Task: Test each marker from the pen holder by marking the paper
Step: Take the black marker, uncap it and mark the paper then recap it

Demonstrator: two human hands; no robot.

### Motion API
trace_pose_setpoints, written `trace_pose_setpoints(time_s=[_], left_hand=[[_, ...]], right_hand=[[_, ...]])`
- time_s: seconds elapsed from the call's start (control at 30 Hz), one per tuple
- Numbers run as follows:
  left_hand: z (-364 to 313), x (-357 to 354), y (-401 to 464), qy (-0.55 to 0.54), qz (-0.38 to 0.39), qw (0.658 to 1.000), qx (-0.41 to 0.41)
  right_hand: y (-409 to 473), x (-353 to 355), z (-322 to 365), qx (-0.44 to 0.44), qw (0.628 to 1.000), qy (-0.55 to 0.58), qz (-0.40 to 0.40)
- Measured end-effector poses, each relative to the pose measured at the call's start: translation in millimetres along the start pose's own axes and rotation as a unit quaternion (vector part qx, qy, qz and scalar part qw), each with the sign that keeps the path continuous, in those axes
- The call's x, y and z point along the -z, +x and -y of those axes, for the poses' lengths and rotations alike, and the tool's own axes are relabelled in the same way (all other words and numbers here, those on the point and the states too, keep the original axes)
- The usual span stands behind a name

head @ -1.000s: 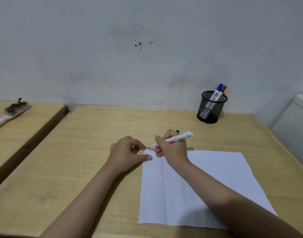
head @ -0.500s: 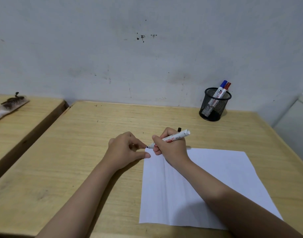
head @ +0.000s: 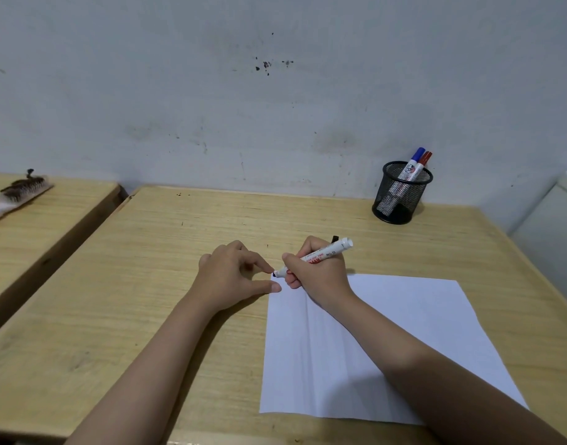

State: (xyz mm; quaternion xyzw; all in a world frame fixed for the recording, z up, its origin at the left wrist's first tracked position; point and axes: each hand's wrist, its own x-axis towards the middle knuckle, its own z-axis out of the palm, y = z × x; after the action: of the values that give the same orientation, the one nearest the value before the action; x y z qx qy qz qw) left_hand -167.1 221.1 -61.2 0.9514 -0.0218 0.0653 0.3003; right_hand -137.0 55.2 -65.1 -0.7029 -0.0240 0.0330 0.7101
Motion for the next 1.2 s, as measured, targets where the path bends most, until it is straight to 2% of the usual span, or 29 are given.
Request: trace_pose_setpoints(time_s=[0.17,0.37,0.53,0.6,0.7,0.77,0.87,1.0,1.07,1.1,1.13,1.2], left_hand=[[1.4,-0.7,0.0,-0.001,-0.002,1.000,-0.002],[-1.7,0.2,-2.5,0.006,-0.008,1.000,-0.002],[-17.8,7.0,2.2,0.037,0.049,0.998,0.015],[-35.5,7.6,10.9,-0.013,0.052,0.998,0.025],[-66.5,-3.9,33.1,-0.092,0.013,0.996,0.016],[-84.8,-18.0,49.7,-0.076,-0.002,0.997,-0.017],[-102.4,-37.9,69.8,-0.032,0.023,0.997,-0.063],[-104.6,-52.2,82.5,0.028,0.064,0.995,-0.070],[-105.2,-51.9,83.4,-0.023,0.045,0.997,-0.056],[-107.3,-49.6,81.6,-0.087,0.035,0.995,-0.036],[-111.1,-45.6,77.7,-0.177,0.039,0.983,-0.015],[-120.8,-35.2,67.6,-0.356,0.078,0.931,-0.006]], right_hand=[[-1.9,-0.3,1.2,0.006,1.000,0.006,-0.009],[-2.3,10.8,13.2,0.028,0.986,0.108,-0.127],[-0.6,35.9,33.6,0.047,0.973,0.147,-0.174],[-1.9,49.2,39.0,0.061,0.968,0.159,-0.185],[-6.4,68.5,43.0,0.081,0.964,0.157,-0.201],[-9.7,79.0,43.1,0.087,0.963,0.150,-0.207],[-13.8,92.3,43.3,0.091,0.960,0.152,-0.216],[-18.5,107.7,44.5,0.097,0.959,0.159,-0.215],[-21.1,113.7,45.8,0.101,0.957,0.167,-0.214],[-22.0,116.1,46.8,0.105,0.955,0.174,-0.215],[-22.8,117.7,48.3,0.109,0.954,0.178,-0.215],[-24.4,118.9,52.0,0.118,0.952,0.182,-0.216]])
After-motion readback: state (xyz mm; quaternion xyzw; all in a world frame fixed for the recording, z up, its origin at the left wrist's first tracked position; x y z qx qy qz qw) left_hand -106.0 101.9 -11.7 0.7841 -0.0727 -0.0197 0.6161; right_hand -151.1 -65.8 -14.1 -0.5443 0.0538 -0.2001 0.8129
